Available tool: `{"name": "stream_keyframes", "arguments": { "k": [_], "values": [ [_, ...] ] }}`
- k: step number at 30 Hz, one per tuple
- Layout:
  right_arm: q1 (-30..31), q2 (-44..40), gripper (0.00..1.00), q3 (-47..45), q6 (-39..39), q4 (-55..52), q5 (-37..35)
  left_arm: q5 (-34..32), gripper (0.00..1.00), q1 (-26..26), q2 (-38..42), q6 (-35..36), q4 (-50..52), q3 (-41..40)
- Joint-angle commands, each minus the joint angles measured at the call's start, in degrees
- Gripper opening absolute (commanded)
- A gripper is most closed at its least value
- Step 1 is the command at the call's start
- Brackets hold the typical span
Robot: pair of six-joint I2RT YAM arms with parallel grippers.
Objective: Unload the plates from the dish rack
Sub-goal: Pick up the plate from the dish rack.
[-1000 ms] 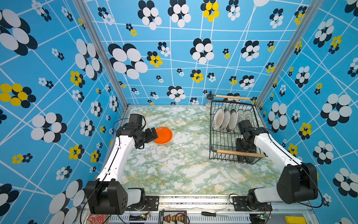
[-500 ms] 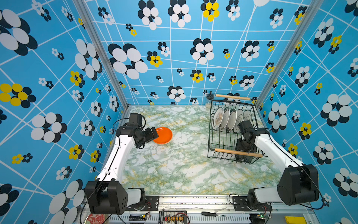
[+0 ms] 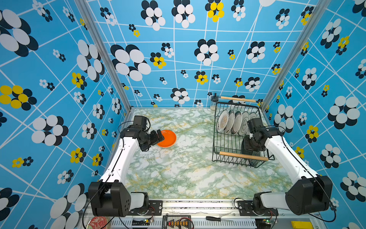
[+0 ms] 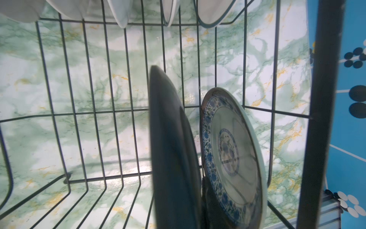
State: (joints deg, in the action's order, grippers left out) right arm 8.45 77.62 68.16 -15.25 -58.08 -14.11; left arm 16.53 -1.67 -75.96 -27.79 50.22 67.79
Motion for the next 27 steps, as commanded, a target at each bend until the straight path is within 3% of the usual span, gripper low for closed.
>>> {"name": "stream_keyframes", "arguments": {
  "k": [1, 8, 15, 21, 27],
  "values": [
    [0.0, -1.6, 0.03, 3.2, 1.0, -3.5, -0.1, 0.5, 0.99, -0.6, -0.4, 0.7, 0.1, 2.2],
    [0.0, -5.6, 0.03, 8.5, 2.4, -1.1, -2.2, 0.1, 0.99, -2.7, -1.3, 0.7, 0.9, 4.6],
    [0.0, -16.4, 0.04, 5.8, 0.8, 16.7, 7.4, 2.8, 0.99, -5.7, -0.8, -0.2, -0.1, 7.2],
    [0.0, -23.1, 0.04, -2.5, -10.4, 38.0, 20.7, 7.9, 0.99, -8.1, 0.7, -3.0, -5.2, 8.0],
    [0.0, -18.9, 0.05, -6.0, -24.2, 51.7, 32.8, 12.9, 0.99, -11.2, 1.9, -6.2, -12.9, 7.6]
  ]
}}
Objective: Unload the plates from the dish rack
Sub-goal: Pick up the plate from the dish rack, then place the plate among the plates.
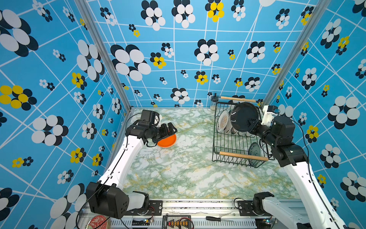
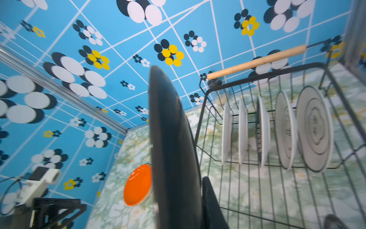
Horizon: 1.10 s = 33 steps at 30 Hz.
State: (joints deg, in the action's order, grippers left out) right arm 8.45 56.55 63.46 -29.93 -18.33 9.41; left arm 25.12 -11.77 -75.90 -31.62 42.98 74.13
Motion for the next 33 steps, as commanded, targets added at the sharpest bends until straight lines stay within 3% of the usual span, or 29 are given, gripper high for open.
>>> {"name": "stream_keyframes", "arguments": {
  "k": [1, 4, 8, 20, 33],
  "values": [
    [-0.1, 3.3, 0.05, -1.8, -12.1, 14.0, 11.1, 5.3, 0.99, -1.4, 1.8, -3.3, -6.9, 1.2],
    [0.1, 7.4, 0.04, -2.2, -20.4, 19.5, 16.5, 6.7, 0.99, -3.0, 1.2, -4.8, -9.0, 1.6],
    [0.6, 14.0, 0.01, 1.9, -28.6, 12.9, 22.0, 7.1, 0.99, -5.9, -0.8, -6.1, -9.6, 3.6],
    [7.4, 22.1, 0.03, 1.1, -33.8, 20.0, 25.6, 8.8, 1.0, -12.7, -9.0, -9.2, -16.6, 6.6],
    [10.6, 25.4, 0.03, -0.8, -36.5, 26.3, 28.0, 11.2, 0.94, -13.3, -16.3, -11.4, -20.6, 10.1]
  ]
}}
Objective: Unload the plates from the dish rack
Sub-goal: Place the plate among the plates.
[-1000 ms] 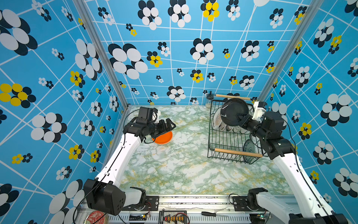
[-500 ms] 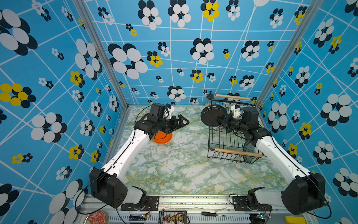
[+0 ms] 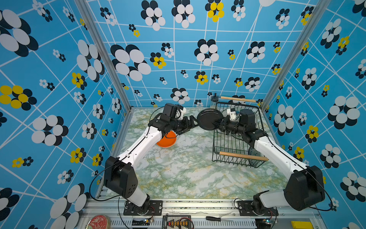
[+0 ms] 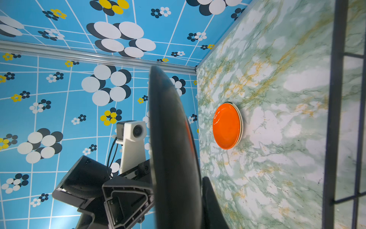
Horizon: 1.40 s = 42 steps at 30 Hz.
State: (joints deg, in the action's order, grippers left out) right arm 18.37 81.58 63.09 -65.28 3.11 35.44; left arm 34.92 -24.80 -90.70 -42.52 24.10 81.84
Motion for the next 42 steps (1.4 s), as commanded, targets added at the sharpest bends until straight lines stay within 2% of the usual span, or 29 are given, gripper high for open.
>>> {"name": "stream_keyframes", "arguments": {
  "k": [1, 4, 10, 13, 16, 23, 30, 39, 42],
  "values": [
    [0.8, 0.4, 0.03, -0.5, -1.2, 5.0, 2.2, 1.7, 0.92, -0.3, -2.1, -0.8, -1.9, 2.7],
    [1.5, 0.7, 0.04, -1.2, -1.3, 5.8, 2.5, 2.5, 0.8, -0.3, -3.6, -1.8, -2.8, 3.5],
    [2.6, 1.6, 0.05, -1.8, -1.6, 7.8, 2.9, 3.6, 0.69, -0.6, -4.9, -2.4, -3.9, 4.5],
    [3.2, 2.0, 0.06, -2.2, -2.0, 9.3, 2.8, 4.1, 0.52, -0.6, -5.4, -2.8, -4.0, 4.8],
    [3.6, 2.5, 0.07, -2.5, -2.5, 10.3, 2.7, 4.9, 0.39, -0.6, -5.9, -3.6, -4.8, 4.6],
    [4.2, 3.9, 0.09, -2.6, -2.8, 11.2, 2.9, 6.3, 0.2, -0.7, -5.6, -4.3, -5.9, 3.7],
    [4.5, 5.3, 0.16, -2.3, -3.1, 12.4, 3.1, 5.9, 0.08, -0.7, -5.5, -3.8, -2.9, 4.6],
    [4.5, 5.9, 0.38, -1.8, -3.6, 14.8, 3.3, 4.2, 0.0, -0.6, -5.8, -2.7, 3.0, 6.8],
    [4.5, 5.9, 0.49, -1.5, -3.0, 13.6, 3.1, 4.0, 0.0, -0.2, -5.9, -2.2, 4.6, 7.2]
  ]
}}
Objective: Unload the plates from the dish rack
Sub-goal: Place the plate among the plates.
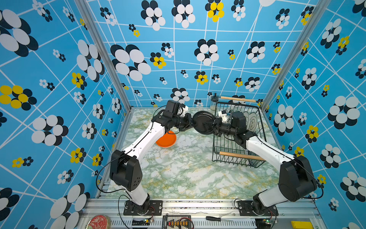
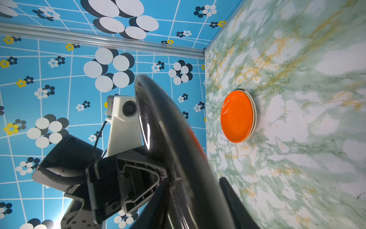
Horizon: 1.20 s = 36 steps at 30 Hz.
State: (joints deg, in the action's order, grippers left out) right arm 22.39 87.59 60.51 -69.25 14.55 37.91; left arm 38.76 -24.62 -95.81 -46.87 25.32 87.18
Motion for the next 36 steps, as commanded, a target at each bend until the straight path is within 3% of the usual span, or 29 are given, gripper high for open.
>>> {"name": "stream_keyframes", "arguments": {
  "k": [1, 5, 8, 9, 16, 23, 29, 36],
  "values": [
    [0.5, -0.1, 0.54, 1.4, 1.4, 1.2, 0.5, 0.4, 0.0, -0.2, -0.7, 2.1, 3.6, 1.8],
    [0.5, -0.7, 0.76, 2.2, 4.3, -4.0, -1.0, 0.4, 0.0, 1.9, 1.1, 2.6, 4.9, 1.2],
    [0.5, -2.1, 0.97, 4.3, 10.2, -13.7, -4.3, 0.4, 0.0, 4.1, 3.0, 3.5, 6.8, 0.8],
    [0.5, -2.6, 0.99, 5.1, 12.2, -17.3, -5.8, 0.4, 0.0, 4.9, 3.8, 3.9, 7.4, 0.4],
    [-0.2, -6.3, 0.99, 11.1, 23.2, -39.9, -17.1, 0.1, 0.0, 11.1, 8.6, 6.2, 11.0, -3.1],
    [-0.1, -11.7, 0.99, 17.1, 32.3, -67.2, -52.6, -2.7, 0.0, 18.9, 12.3, 10.2, 16.3, -8.2],
    [-0.2, -18.5, 0.99, 12.3, 36.7, -72.3, -69.8, -8.0, 0.0, 21.1, 11.8, 14.3, 20.0, -10.2],
    [-0.3, -26.5, 0.99, 6.4, 39.0, -72.1, -77.9, -14.0, 0.0, 21.5, 9.9, 15.9, 20.0, -11.6]
  ]
}}
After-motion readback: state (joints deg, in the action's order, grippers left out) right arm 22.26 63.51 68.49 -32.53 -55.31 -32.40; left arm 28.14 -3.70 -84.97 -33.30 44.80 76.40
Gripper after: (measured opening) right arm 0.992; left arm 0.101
